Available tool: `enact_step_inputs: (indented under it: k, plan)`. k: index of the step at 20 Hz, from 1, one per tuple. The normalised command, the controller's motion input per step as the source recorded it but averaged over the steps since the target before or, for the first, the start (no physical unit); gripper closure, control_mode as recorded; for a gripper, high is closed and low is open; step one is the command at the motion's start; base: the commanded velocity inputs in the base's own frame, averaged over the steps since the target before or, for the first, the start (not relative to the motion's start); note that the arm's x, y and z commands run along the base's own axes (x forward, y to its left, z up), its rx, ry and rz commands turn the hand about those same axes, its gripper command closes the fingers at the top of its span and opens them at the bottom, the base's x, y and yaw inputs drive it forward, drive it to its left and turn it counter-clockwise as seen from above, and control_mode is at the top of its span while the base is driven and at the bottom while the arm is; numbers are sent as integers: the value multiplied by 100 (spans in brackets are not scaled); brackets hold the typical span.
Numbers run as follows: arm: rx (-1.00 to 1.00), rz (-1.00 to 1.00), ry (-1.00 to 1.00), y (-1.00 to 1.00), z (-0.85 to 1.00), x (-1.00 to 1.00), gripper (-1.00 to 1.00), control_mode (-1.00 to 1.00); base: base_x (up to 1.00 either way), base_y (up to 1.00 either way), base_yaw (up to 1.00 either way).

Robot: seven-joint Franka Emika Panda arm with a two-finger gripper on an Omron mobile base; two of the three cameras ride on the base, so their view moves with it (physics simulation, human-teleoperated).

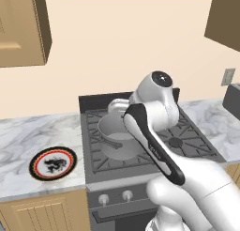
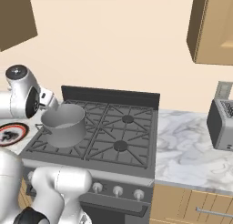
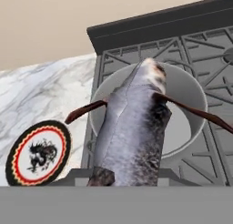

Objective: Retrieve the frozen meat and place it in the pot on a burner. Then turn the burner on.

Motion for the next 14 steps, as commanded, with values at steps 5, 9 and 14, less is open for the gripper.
enact_step_inputs:
  k: [5,9,14]
  plan:
    - [-10,0,16,-6,-27,41,100,-100,0,0,0]
    - [-21,0,2,0,-39,19,100,-100,0,0,0]
    - [-19,0,0,0,-45,9,100,-100,0,0,0]
